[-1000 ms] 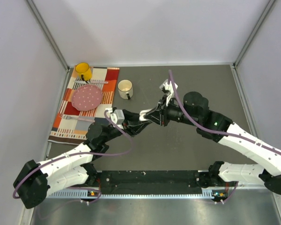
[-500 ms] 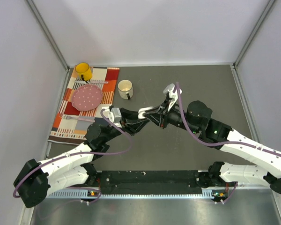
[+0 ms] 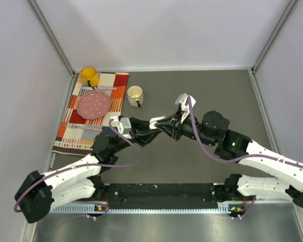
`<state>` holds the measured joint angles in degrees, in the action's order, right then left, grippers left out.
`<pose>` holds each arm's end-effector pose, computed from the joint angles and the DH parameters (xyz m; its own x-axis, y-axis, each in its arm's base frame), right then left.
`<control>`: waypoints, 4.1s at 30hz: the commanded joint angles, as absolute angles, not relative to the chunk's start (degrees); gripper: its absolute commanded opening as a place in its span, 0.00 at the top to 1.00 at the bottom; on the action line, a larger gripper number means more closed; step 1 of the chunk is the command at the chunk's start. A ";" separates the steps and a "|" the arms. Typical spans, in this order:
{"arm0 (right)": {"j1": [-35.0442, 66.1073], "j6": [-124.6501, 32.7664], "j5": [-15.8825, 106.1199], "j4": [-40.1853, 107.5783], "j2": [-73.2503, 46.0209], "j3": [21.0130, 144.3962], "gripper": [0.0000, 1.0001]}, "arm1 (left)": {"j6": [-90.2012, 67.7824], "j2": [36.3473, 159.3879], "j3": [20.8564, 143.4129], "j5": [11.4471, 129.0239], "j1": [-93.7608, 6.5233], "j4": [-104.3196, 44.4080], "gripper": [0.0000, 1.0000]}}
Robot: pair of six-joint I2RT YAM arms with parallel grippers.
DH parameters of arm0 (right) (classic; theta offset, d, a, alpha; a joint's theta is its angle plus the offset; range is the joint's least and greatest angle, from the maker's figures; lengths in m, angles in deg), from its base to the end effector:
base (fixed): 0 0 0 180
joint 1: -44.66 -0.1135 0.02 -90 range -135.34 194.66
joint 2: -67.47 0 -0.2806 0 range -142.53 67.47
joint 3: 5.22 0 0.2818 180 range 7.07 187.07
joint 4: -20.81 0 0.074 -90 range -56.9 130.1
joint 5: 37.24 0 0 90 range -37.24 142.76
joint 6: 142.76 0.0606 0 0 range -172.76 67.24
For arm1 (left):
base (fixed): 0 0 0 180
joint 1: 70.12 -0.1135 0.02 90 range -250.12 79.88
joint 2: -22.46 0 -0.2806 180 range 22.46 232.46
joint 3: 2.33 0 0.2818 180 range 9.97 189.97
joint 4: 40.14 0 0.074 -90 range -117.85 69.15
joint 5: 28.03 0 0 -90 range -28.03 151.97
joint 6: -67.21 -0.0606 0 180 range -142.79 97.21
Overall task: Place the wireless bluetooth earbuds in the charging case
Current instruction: Insert the left earbud into the left side groove of the charging case, then move the right earbud to the center of the board.
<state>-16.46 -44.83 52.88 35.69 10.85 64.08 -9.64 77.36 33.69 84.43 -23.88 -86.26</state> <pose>0.1330 0.2408 0.4045 -0.1390 0.0336 -0.9897 -0.8637 0.4848 0.1378 0.1499 -0.1900 0.3114 0.1030 -0.4115 -0.9056 0.9507 0.3083 -0.0320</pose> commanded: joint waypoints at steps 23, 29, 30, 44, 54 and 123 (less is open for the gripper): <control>-16.69 -50.82 43.98 49.00 10.08 71.14 0.80 | -10.31 75.28 38.53 100.82 -23.45 -91.13 1.00; -16.69 -49.51 46.15 48.13 11.83 71.84 0.66 | -11.80 74.93 37.74 98.19 -23.45 -88.41 1.00; -16.69 -49.24 46.52 47.61 13.14 71.85 0.65 | -12.15 74.93 37.39 97.66 -23.45 -88.50 1.00; -11.70 -44.60 69.67 49.76 23.26 72.37 0.37 | -14.44 73.00 34.66 91.95 -23.45 -86.39 1.00; 34.70 -18.43 36.53 65.09 14.33 65.70 0.24 | -15.32 69.75 34.49 90.63 -23.54 -83.67 1.00; 42.55 -20.69 41.07 49.54 -19.20 48.56 0.82 | -14.97 63.68 32.38 85.88 -23.54 -77.16 1.00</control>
<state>41.96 -22.39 42.17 48.70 -21.39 51.65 -15.41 63.87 32.23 86.36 -23.77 -75.58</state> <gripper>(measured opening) 0.185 0.342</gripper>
